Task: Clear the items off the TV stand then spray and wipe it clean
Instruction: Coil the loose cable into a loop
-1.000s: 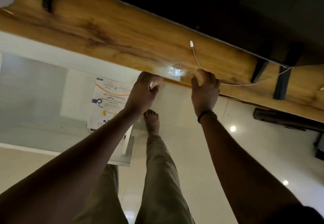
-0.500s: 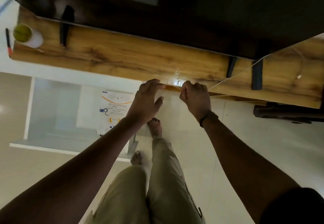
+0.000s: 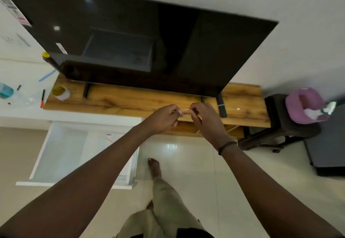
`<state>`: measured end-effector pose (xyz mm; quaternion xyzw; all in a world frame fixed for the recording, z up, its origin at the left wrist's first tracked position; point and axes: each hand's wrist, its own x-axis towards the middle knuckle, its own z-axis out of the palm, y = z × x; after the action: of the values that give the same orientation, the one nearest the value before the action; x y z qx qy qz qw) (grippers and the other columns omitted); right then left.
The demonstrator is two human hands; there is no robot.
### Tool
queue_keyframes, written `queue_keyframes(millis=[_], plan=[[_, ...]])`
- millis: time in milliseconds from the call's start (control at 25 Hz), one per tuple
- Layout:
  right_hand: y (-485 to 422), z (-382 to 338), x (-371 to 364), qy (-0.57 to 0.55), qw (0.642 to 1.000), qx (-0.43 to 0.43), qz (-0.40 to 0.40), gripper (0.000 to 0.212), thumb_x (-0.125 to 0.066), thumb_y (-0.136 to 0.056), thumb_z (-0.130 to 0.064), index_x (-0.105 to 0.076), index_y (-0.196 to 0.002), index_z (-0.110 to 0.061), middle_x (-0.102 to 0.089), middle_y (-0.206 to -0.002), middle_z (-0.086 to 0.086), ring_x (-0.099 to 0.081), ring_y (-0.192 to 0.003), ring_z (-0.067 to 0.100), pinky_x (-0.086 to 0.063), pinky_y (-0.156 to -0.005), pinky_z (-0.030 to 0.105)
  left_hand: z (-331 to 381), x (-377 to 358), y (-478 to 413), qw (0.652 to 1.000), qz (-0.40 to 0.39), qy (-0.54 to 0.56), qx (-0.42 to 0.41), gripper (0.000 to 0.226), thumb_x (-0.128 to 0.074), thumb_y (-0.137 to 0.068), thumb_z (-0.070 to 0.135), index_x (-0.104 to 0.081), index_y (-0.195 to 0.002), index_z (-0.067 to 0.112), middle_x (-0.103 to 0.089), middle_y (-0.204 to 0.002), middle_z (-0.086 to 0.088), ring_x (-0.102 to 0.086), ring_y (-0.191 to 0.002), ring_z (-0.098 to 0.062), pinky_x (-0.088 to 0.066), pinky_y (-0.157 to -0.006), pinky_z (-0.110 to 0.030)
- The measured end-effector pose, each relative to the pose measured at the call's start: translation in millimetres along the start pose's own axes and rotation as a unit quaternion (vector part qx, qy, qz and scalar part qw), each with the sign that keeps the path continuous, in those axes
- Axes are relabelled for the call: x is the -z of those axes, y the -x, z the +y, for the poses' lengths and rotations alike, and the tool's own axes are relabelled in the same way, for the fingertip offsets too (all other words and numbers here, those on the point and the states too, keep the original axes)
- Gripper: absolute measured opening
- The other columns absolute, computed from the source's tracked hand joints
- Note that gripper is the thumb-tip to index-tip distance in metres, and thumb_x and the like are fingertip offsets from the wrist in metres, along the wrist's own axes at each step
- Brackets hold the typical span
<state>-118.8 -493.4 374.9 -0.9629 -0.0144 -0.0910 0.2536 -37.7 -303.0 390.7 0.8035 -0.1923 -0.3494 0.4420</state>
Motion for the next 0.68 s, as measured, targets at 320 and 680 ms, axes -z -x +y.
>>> queue_keyframes(millis=[320,680], plan=[[10.6,-41.6,143.1,-0.079,0.983,0.011,0.165,0.024,-0.048,-0.107,-0.022,-0.066,-0.119,-0.013,-0.066,-0.110,-0.002,-0.057,-0.093,-0.002,-0.045,-0.082,0.008,168.2,22.8,76.7,0.969,-0.116,0.205,-0.069,0.032,-0.040,-0.110,0.037,-0.058,-0.090,0.020,-0.037,-0.062,0.007,-0.030,-0.052,-0.009,-0.028,-0.051,-0.025],[-4.5,-67.3,234.4,-0.189,0.966,0.050,0.172,0.029,-0.047,-0.109,-0.020,-0.066,-0.130,-0.016,-0.064,-0.101,-0.021,-0.059,-0.093,-0.014,-0.047,-0.081,0.008,315.9,17.4,95.8,0.831,0.007,0.473,-0.292,0.025,-0.036,-0.111,0.029,-0.057,-0.099,0.019,-0.058,-0.077,0.004,-0.046,-0.060,-0.012,-0.037,-0.060,-0.027]])
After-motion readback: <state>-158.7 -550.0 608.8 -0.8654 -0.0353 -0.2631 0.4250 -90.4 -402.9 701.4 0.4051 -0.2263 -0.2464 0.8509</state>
